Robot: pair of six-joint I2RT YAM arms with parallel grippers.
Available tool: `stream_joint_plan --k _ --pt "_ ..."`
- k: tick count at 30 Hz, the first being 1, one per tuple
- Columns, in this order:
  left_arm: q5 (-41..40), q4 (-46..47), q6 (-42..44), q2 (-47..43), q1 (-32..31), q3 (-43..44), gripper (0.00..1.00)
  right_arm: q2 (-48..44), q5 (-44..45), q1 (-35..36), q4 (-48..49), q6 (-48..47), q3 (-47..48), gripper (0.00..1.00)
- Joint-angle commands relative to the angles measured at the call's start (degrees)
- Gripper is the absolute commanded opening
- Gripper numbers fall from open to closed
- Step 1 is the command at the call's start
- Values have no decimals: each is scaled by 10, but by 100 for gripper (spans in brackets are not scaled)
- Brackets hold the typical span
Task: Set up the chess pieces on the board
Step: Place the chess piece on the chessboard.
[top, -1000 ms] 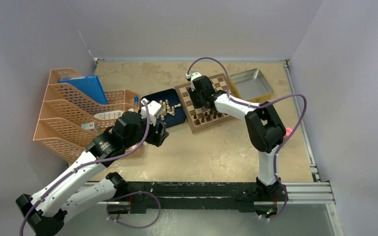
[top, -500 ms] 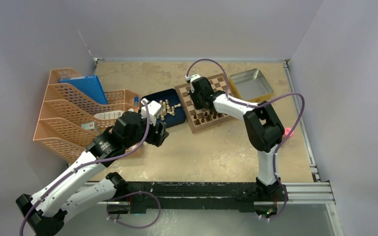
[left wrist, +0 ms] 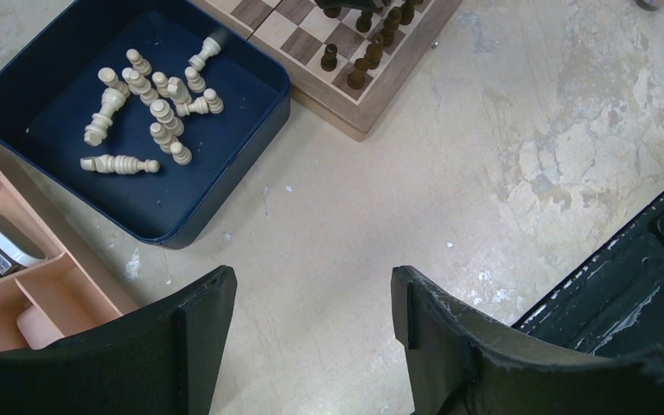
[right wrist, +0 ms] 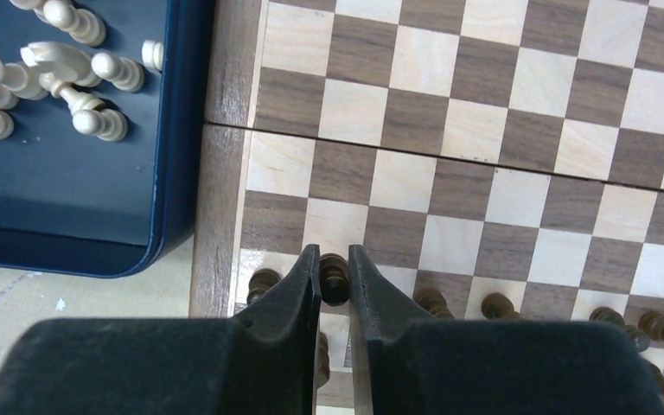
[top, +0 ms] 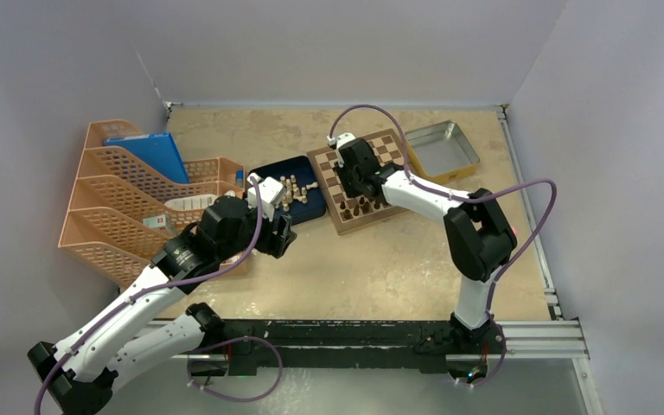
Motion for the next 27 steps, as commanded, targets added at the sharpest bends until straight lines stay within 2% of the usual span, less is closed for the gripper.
stream_joint_plan --k 1,27 --pt "4 15 3 -6 2 8 66 -32 6 1 0 13 -19 14" --pt "2 11 2 -8 2 10 66 2 -16 3 4 16 -27 20"
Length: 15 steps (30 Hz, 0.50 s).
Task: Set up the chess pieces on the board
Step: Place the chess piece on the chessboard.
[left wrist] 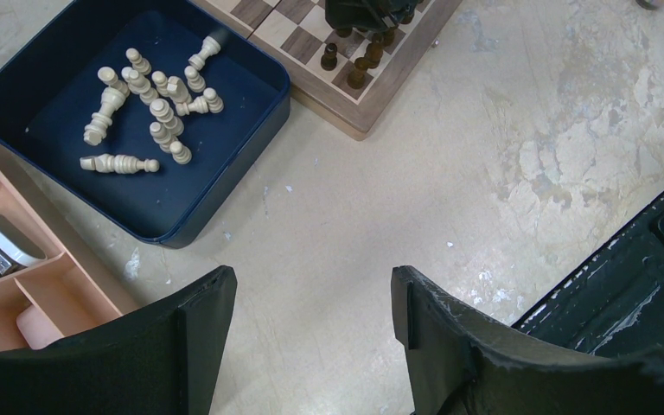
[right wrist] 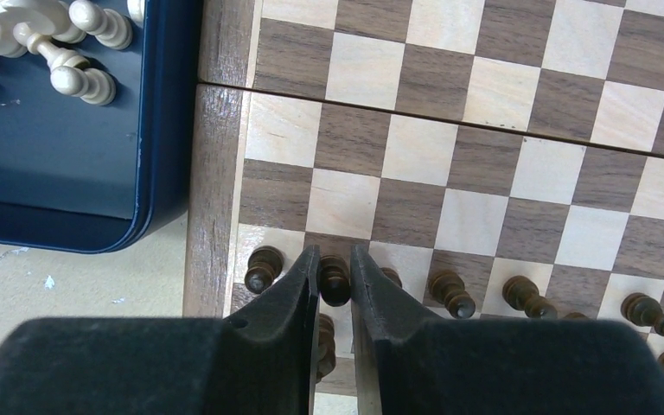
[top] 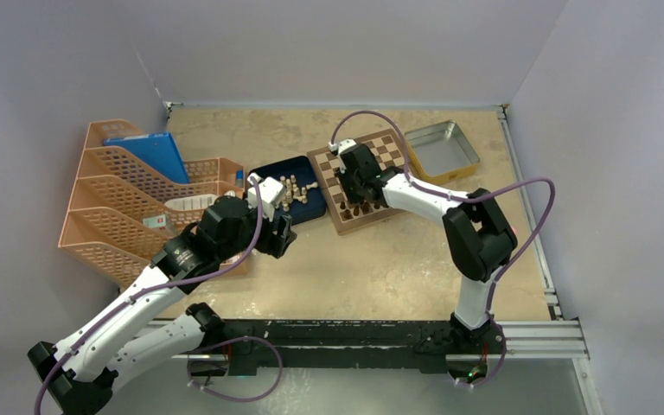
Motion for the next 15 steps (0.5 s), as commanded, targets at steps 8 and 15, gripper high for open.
stream_joint_plan --k 8,15 --pt "2 11 2 -8 2 9 66 24 4 3 3 8 10 21" --pt "2 12 2 -7 2 9 66 29 4 5 -8 4 22 25"
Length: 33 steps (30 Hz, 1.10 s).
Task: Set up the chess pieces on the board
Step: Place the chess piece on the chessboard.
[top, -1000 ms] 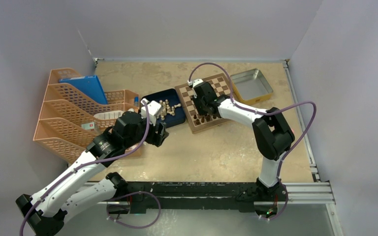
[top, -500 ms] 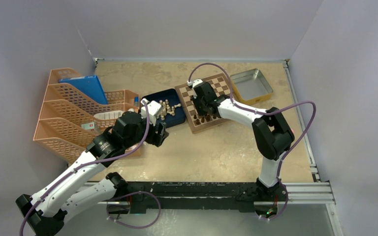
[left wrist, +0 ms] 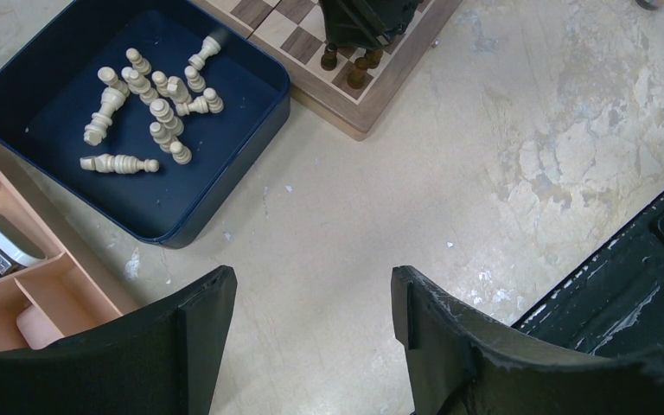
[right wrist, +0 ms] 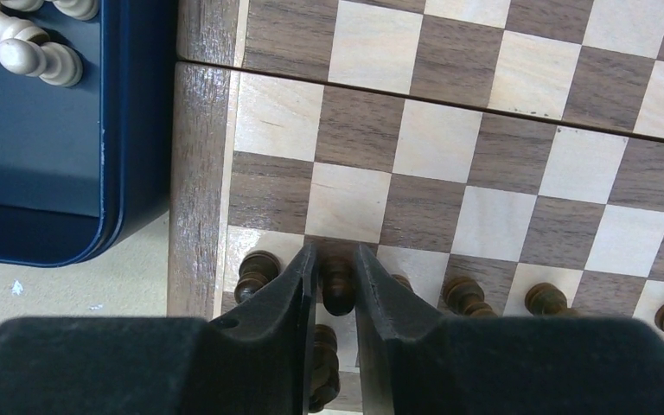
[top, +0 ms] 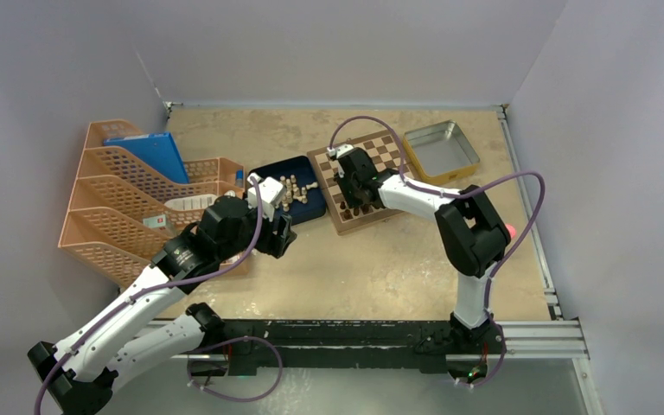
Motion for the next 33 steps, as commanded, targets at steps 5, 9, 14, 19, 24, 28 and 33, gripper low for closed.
stream_joint_plan --k 5,9,14,19,24,28,33 --pt "4 12 1 -5 2 10 66 -1 7 3 -16 1 35 27" --pt "5 13 2 -4 2 8 66 -2 7 3 -19 1 44 30" --pt "6 12 2 -4 2 8 66 -5 9 3 -21 9 56 33" --pt "9 13 2 -2 2 10 66 -4 20 3 -34 14 62 33" --pt "10 16 2 -4 2 8 66 -13 21 3 -45 16 64 37" --pt "10 15 3 1 2 9 66 -30 43 2 -41 18 70 39" --pt "10 16 4 -6 2 8 66 -30 43 0 -56 25 86 39"
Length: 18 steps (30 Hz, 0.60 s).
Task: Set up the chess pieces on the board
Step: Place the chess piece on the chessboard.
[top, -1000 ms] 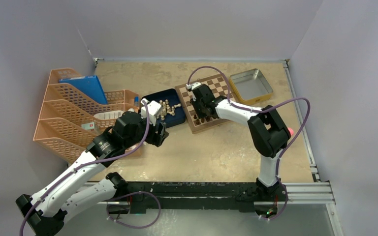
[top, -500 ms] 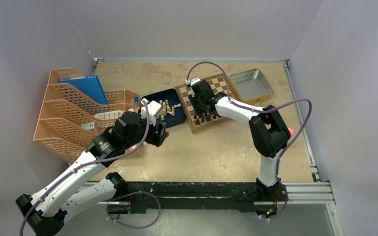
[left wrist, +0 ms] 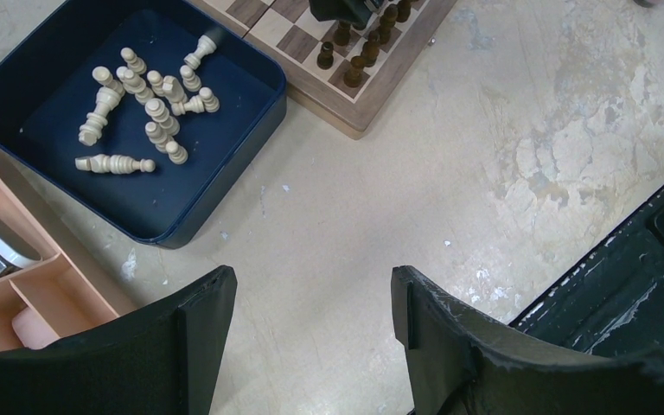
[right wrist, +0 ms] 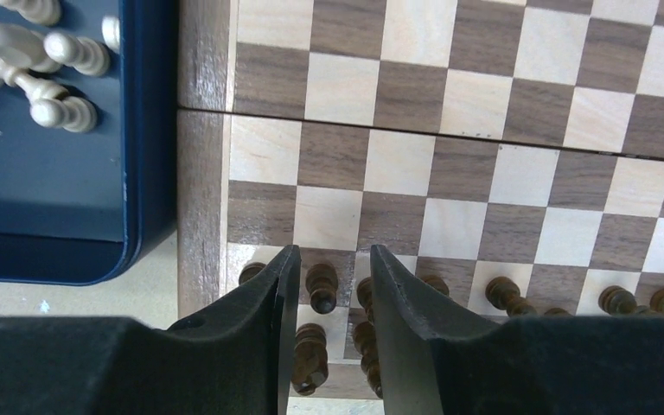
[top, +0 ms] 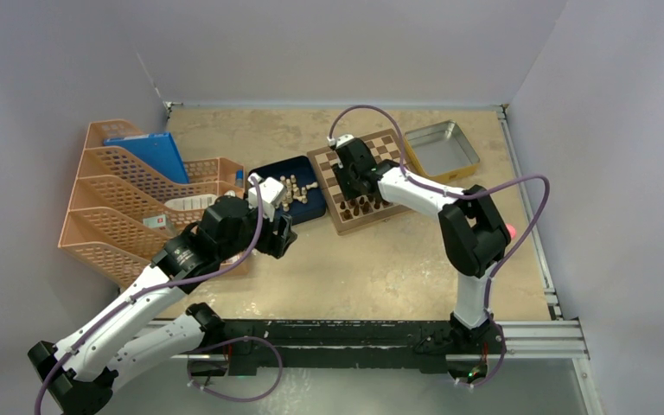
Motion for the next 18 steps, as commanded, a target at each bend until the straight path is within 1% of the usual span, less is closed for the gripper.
stream_joint_plan --k 1,10,18 --pt "7 16 4 -9 2 8 66 -27 7 0 -12 16 35 39" --pt "21 16 6 -11 2 8 66 -25 7 1 8 21 -19 39" --pt "18 16 4 -8 2 9 66 -18 -9 1 19 16 -24 31"
